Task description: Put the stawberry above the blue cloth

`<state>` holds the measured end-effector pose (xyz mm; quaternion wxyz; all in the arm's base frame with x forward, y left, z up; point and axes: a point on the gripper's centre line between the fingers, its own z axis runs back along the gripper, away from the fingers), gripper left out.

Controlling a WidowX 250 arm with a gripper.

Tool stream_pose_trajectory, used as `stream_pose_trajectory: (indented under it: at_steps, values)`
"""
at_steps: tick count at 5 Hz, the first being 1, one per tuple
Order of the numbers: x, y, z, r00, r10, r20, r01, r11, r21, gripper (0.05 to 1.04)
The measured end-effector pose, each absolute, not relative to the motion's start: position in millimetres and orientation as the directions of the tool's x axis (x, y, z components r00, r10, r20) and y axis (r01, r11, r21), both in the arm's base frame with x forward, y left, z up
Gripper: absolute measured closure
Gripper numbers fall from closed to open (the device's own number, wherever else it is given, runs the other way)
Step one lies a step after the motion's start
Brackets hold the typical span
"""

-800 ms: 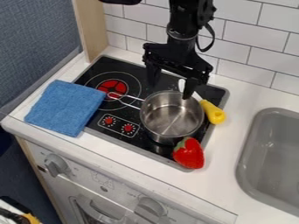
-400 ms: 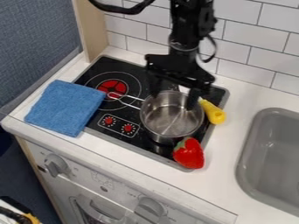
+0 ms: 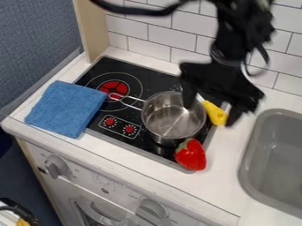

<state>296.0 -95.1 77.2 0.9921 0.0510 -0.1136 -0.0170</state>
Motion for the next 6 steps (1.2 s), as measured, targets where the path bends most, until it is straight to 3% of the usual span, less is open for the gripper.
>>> stream_pose_trajectory:
  at_steps: [1,2,3,4,5,6]
  values:
    - [267.7,-108.0,44.4,0.991,0.01,0.137,-0.016,0.999,0.042,0.083]
    - [246.2,-103.0,14.7,0.998,0.042,0.039,-0.043,0.998,0.037,0.084]
    - [243.1,-85.9,7.1,0.994,0.104,0.018,-0.105,0.993,0.046,0.084]
    - [241.1,-76.9,7.0,0.993,0.119,0.023,-0.12,0.992,0.043,0.084]
    - [249.2,-78.3,34.5,0.99,0.077,0.116,-0.078,0.997,0.009,0.084]
    - [242.6,-72.3,56.4,0.986,0.005,0.168,-0.011,0.999,0.04,0.084]
